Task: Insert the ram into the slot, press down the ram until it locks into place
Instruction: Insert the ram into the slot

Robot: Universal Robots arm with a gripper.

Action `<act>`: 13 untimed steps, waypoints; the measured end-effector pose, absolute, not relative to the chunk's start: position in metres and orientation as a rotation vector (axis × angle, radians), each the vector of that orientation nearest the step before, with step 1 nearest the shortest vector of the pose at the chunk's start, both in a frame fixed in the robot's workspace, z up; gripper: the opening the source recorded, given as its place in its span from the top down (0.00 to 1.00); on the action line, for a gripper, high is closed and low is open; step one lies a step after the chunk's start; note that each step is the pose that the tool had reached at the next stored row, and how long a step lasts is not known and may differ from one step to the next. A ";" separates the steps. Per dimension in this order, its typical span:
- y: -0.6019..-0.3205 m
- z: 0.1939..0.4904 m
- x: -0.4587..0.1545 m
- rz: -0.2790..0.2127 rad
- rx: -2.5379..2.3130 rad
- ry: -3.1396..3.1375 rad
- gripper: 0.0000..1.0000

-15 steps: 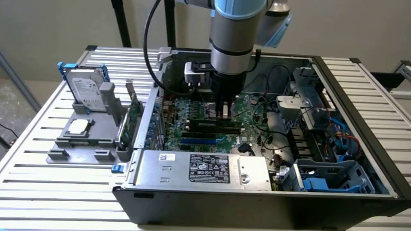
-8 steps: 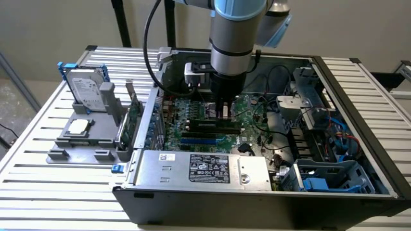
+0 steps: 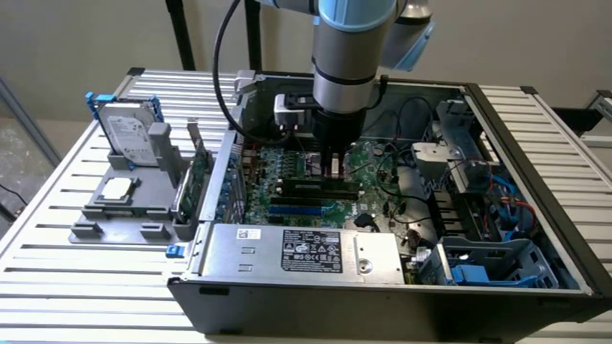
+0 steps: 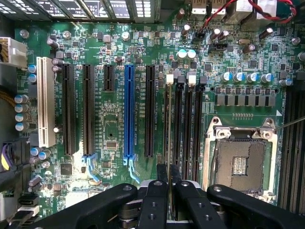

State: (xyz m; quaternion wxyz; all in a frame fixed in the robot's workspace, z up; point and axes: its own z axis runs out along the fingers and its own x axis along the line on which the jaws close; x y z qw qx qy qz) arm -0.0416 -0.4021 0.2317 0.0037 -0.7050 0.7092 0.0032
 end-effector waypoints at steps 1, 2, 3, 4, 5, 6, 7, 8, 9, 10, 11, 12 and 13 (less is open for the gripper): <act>-0.402 0.232 -0.042 0.010 -2.210 2.223 0.87; -0.402 0.231 -0.042 0.010 -2.210 2.223 0.87; -0.402 0.231 -0.042 0.010 -2.210 2.223 0.87; -0.402 0.231 -0.042 0.010 -2.210 2.223 0.87; -0.402 0.231 -0.042 0.010 -2.210 2.223 0.87; -0.402 0.230 -0.042 0.010 -2.210 2.223 0.87; -0.402 0.230 -0.042 0.009 -2.210 2.223 0.87; -0.402 0.230 -0.042 0.009 -2.210 2.223 0.87; -0.402 0.230 -0.042 0.009 -2.210 2.223 0.87; -0.402 0.230 -0.042 0.009 -2.210 2.223 0.87; -0.402 0.229 -0.042 0.009 -2.210 2.223 0.87; -0.402 0.229 -0.042 0.009 -2.210 2.223 0.87; -0.402 0.229 -0.042 0.009 -2.210 2.223 0.87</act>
